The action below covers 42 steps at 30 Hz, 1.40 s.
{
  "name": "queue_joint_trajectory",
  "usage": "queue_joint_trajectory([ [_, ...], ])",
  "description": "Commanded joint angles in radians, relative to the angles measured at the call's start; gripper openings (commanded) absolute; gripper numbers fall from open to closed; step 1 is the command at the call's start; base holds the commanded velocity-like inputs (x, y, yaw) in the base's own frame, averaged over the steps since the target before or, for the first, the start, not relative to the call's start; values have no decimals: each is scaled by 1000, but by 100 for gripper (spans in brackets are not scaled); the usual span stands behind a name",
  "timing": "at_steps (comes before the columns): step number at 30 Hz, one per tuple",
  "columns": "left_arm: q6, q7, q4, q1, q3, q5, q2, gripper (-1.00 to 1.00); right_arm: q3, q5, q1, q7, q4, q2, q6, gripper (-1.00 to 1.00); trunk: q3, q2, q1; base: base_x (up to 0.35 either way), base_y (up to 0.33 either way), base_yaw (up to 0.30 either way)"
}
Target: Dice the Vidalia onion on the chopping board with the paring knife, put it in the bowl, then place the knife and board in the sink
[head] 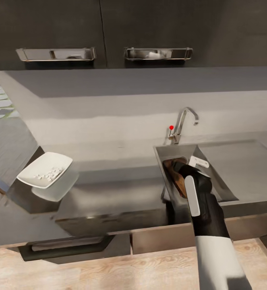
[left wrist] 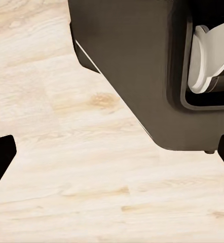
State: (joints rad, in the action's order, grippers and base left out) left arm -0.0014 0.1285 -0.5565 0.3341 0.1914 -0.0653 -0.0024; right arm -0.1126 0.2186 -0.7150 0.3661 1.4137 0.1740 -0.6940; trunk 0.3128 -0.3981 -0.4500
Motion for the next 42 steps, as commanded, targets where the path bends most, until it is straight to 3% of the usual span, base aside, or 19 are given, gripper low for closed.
queue_joint_trajectory([
  [1,0,8,-2,0,6,-7,1,100,0,10,1,-5,3,1,-3,100,2,-2,0,-334,0,0],
  [8,0,8,-2,0,6,-7,1,100,1,-8,15,-67,12,1,-1,100,2,-2,0,-335,0,0],
  [42,0,8,-2,0,6,-7,1,100,5,-12,26,-73,21,1,-1,100,2,-2,0,-335,0,0],
])
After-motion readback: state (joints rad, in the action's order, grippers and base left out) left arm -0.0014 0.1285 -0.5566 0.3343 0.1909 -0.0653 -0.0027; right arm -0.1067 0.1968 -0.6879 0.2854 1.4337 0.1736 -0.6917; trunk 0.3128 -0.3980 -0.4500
